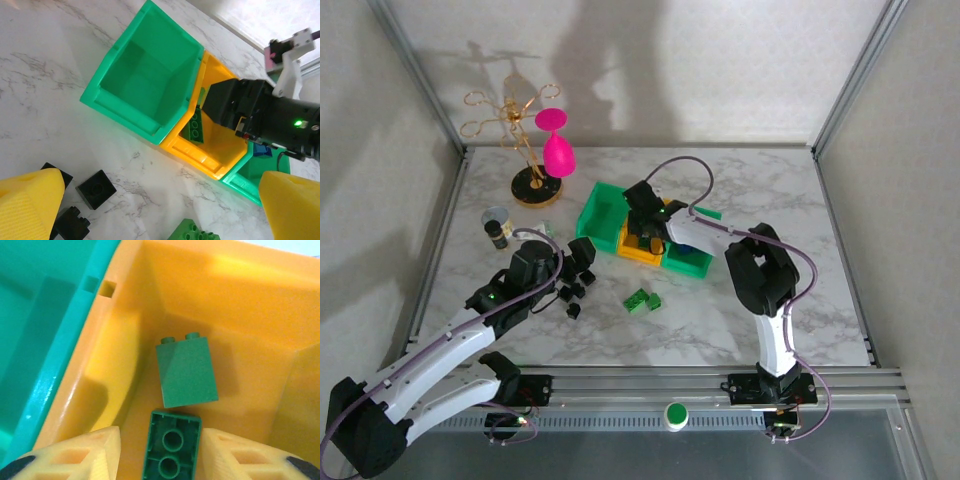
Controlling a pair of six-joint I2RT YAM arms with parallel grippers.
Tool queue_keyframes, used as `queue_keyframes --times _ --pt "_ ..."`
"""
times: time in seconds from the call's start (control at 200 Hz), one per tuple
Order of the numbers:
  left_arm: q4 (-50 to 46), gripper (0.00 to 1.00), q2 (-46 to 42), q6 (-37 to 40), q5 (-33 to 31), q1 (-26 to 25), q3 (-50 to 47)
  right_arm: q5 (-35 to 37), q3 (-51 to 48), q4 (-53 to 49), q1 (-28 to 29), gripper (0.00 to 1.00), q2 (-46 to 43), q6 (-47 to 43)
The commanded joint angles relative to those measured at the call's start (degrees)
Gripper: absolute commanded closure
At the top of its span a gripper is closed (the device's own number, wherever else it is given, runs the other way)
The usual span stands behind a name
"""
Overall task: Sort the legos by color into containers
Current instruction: Place the lego in the container, then pick up the lego from the bottom-center of the table.
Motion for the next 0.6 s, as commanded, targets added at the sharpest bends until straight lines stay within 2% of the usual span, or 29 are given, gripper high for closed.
queue_keyframes --times 0.0,0.36,0.596 --pt "0.84 0.0 -0.47 0.32 1.23 0.54 0.81 -0.43 -0.25 -0.25 0.01 0.52 -5.32 -0.73" --pt "-0.67 0.0 -1.52 -0.35 2.14 0.41 1.36 -0.11 -2.9 -0.55 1.93 0.55 -11.53 -0.48" --pt "-0.25 0.0 -2.06 -1.97 3.6 -1.23 -0.03 1.46 -11.99 -0.95 5.6 0.54 -20.11 2.81"
